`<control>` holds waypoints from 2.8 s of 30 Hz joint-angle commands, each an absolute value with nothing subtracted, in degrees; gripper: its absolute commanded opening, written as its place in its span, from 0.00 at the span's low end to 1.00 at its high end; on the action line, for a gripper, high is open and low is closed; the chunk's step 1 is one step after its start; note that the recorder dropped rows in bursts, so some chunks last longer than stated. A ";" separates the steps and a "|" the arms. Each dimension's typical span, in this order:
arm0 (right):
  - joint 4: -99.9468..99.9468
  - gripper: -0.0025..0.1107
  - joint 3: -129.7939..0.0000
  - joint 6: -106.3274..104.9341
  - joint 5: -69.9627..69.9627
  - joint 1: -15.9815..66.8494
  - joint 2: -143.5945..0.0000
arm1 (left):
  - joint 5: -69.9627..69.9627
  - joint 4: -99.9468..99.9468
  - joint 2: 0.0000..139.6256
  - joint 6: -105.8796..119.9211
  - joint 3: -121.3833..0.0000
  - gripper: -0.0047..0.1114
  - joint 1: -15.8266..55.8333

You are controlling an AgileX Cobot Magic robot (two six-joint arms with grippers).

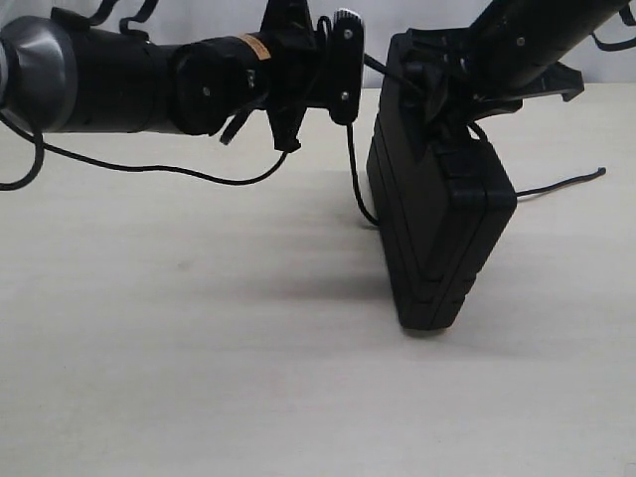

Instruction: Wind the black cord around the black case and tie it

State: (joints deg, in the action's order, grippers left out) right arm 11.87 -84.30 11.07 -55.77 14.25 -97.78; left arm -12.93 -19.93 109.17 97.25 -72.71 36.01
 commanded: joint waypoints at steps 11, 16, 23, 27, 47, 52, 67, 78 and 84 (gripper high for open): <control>13.25 0.06 -84.30 10.91 -56.67 14.11 -97.18 | -3.87 -18.81 109.59 97.19 -72.75 0.04 40.37; 13.25 0.06 -84.30 10.91 -55.69 14.11 -97.18 | -4.87 -18.70 110.64 97.07 -72.75 0.04 42.60; 13.25 0.06 -84.30 10.91 -55.53 14.11 -97.18 | -6.75 -18.70 110.63 93.71 -72.75 0.04 42.71; 13.25 0.06 -84.30 10.91 -55.47 14.11 -97.18 | -9.24 -18.70 110.63 86.47 -72.75 0.04 42.71; 13.25 0.06 -84.30 10.91 -55.44 14.11 -97.18 | -1.10 -18.70 109.81 83.87 -72.75 0.46 42.58; 13.25 0.06 -84.30 10.91 -55.44 14.11 -97.18 | -2.11 -19.22 109.69 83.87 -72.75 0.46 42.58; 13.25 0.06 -84.30 10.91 -55.34 14.11 -97.18 | 2.77 -17.55 106.71 83.87 -72.75 0.50 38.67; 13.25 0.06 -84.30 10.91 -55.34 14.11 -97.18 | -1.39 -18.77 110.05 83.11 -72.75 0.40 39.31; 13.25 0.06 -84.30 10.91 -55.46 14.11 -97.18 | -0.37 -18.77 110.46 82.00 -72.75 0.04 41.45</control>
